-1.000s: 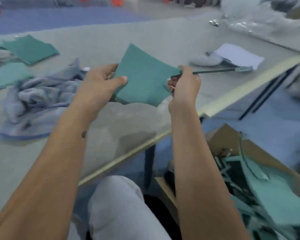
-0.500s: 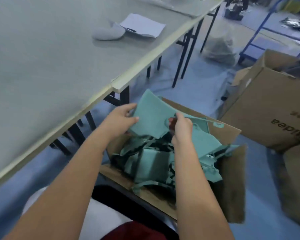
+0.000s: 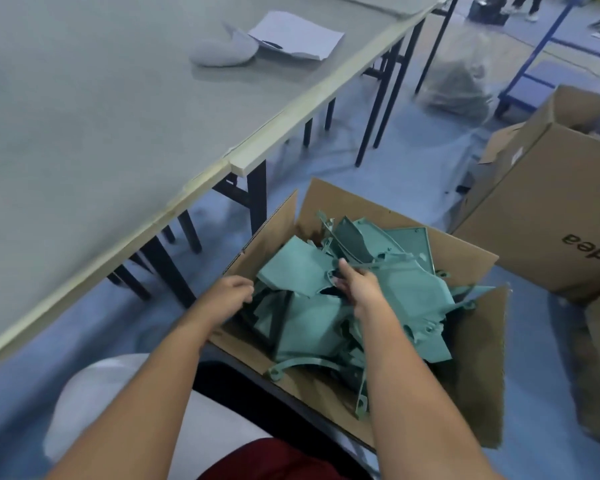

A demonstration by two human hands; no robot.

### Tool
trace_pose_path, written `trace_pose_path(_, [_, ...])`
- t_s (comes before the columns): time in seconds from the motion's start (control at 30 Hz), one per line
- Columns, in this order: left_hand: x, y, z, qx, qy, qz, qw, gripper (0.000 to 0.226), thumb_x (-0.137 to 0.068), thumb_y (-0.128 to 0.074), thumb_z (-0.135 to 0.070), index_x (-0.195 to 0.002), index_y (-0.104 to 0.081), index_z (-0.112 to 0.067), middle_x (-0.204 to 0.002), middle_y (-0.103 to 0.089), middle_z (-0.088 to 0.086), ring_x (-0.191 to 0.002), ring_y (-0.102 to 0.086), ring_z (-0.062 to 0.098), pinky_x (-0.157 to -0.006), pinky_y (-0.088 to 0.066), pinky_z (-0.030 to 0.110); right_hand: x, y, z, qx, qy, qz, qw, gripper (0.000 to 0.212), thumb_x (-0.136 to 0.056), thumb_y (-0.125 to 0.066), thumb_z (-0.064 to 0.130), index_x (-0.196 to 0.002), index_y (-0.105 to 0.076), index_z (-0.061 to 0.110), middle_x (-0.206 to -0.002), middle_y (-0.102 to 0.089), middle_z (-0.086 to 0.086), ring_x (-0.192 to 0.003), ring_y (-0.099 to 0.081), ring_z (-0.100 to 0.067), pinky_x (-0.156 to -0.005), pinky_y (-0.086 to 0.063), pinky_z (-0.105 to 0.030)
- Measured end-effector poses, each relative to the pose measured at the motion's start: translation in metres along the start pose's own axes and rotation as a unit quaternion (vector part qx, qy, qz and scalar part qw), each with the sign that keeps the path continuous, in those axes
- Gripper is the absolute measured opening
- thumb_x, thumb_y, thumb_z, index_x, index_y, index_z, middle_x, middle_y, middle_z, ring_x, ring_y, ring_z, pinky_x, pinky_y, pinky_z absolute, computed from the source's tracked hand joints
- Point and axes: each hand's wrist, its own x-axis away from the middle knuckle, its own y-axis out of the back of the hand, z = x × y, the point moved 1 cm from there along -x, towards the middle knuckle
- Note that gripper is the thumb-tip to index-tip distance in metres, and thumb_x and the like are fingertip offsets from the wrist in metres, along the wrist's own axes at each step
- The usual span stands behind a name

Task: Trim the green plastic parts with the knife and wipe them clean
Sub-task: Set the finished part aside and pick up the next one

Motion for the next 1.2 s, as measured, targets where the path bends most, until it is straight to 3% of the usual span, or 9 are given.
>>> trace_pose_path(0.1, [-0.001,-0.021,0.001,-0.009,-0.009,0.050,0.999,0.039,-0.100,-0.049,-0.031,-0.139,-0.048,-0.026,-0.131,-0.054,-0.003,-0.114,-0.051,0.015,-0.092,-0.039,0.030,-0.001,0.029,0.005,-0.135,0.012,0.061,0.989,0.040,-0.096,-0.058,0.031,-0.126,-0.049,0.006,-0.119,-0.064,-0.013,-0.102,-0.067,-0.020,-0.089,-0.053,-0.031])
trace_pose_path(0.2, [-0.004,-0.039,0.002,-0.007,-0.006,0.102,0.995,0.045,-0.099,-0.051,-0.034,-0.143,-0.043,-0.030,-0.142,-0.048,-0.001,-0.121,-0.047,0.014,-0.098,-0.035,0.028,-0.002,0.053,-0.001,-0.174,0.034,-0.086,0.980,0.031,-0.101,-0.048,0.026,-0.119,-0.055,0.002,-0.108,-0.066,-0.011,-0.096,-0.067,-0.022,-0.078,-0.054,-0.030])
trace_pose_path(0.3, [-0.006,-0.046,0.003,-0.022,0.001,0.125,0.992,0.047,-0.099,-0.052,-0.034,-0.145,-0.041,-0.028,-0.146,-0.046,0.000,-0.124,-0.047,0.015,-0.098,-0.035,0.027,0.004,0.054,-0.006,-0.133,0.032,-0.274,0.952,0.013,-0.095,-0.044,0.012,-0.095,-0.056,0.008,-0.079,-0.060,-0.003,-0.066,-0.058,-0.017,-0.059,-0.045,-0.030])
trace_pose_path(0.4, [-0.008,-0.037,-0.005,-0.058,-0.028,0.092,0.994,0.038,-0.101,-0.049,-0.032,-0.139,-0.048,-0.028,-0.144,-0.048,-0.003,-0.129,-0.046,0.016,-0.103,-0.036,0.031,0.018,0.027,0.004,-0.032,0.106,-0.342,0.933,0.016,-0.093,-0.040,0.010,-0.090,-0.054,0.018,-0.076,-0.056,0.006,-0.061,-0.050,-0.013,-0.054,-0.038,-0.028])
trace_pose_path(0.63, [0.014,0.012,-0.078,-0.077,-0.124,0.067,0.987,0.029,-0.101,-0.041,-0.022,-0.125,-0.058,-0.026,-0.106,-0.069,-0.007,-0.093,-0.064,0.010,-0.071,-0.046,0.021,0.077,-0.085,0.057,0.014,0.349,-0.186,0.919,0.026,-0.086,-0.046,0.007,-0.082,-0.055,0.032,-0.083,-0.059,0.014,-0.074,-0.054,0.002,-0.063,-0.039,-0.018])
trace_pose_path(0.77, [0.047,0.054,-0.119,-0.070,-0.178,0.066,0.979,0.038,-0.092,-0.034,0.000,-0.113,-0.062,-0.016,-0.098,-0.069,0.015,-0.090,-0.067,0.033,-0.080,-0.059,0.047,0.115,-0.146,0.090,0.016,0.439,-0.048,0.897,0.027,-0.088,-0.046,0.010,-0.078,-0.055,0.034,-0.075,-0.059,0.016,-0.068,-0.053,0.004,-0.060,-0.040,-0.012])
trace_pose_path(0.9, [0.084,0.125,-0.121,-0.050,-0.218,-0.049,0.974,0.032,-0.092,-0.038,-0.007,-0.094,-0.061,-0.029,-0.078,-0.070,-0.012,-0.073,-0.070,0.012,-0.060,-0.056,0.024,0.150,-0.208,0.131,0.060,0.489,0.044,0.869,0.024,-0.083,-0.042,0.009,-0.077,-0.055,0.028,-0.062,-0.054,0.015,-0.062,-0.052,-0.002,-0.060,-0.044,-0.022])
trace_pose_path(1.03, [0.124,0.205,-0.083,0.015,-0.214,-0.215,0.953,0.030,-0.097,-0.039,-0.014,-0.103,-0.062,-0.033,-0.091,-0.072,-0.009,-0.073,-0.068,0.009,-0.060,-0.047,0.021,0.190,-0.296,0.142,0.185,0.518,0.178,0.816,0.022,-0.084,-0.044,0.012,-0.077,-0.058,0.028,-0.072,-0.059,0.011,-0.076,-0.061,-0.014,-0.073,-0.052,-0.035])
trace_pose_path(1.2, [0.186,0.281,-0.003,0.132,-0.190,-0.416,0.880,0.029,-0.094,-0.044,0.000,-0.097,-0.069,-0.015,-0.060,-0.068,-0.013,-0.058,-0.060,-0.005,-0.055,-0.045,0.010,0.256,-0.399,0.103,0.368,0.564,0.289,0.680,0.016,-0.088,-0.049,0.021,-0.084,-0.063,0.015,-0.089,-0.067,-0.003,-0.090,-0.061,-0.023,-0.073,-0.043,-0.032])
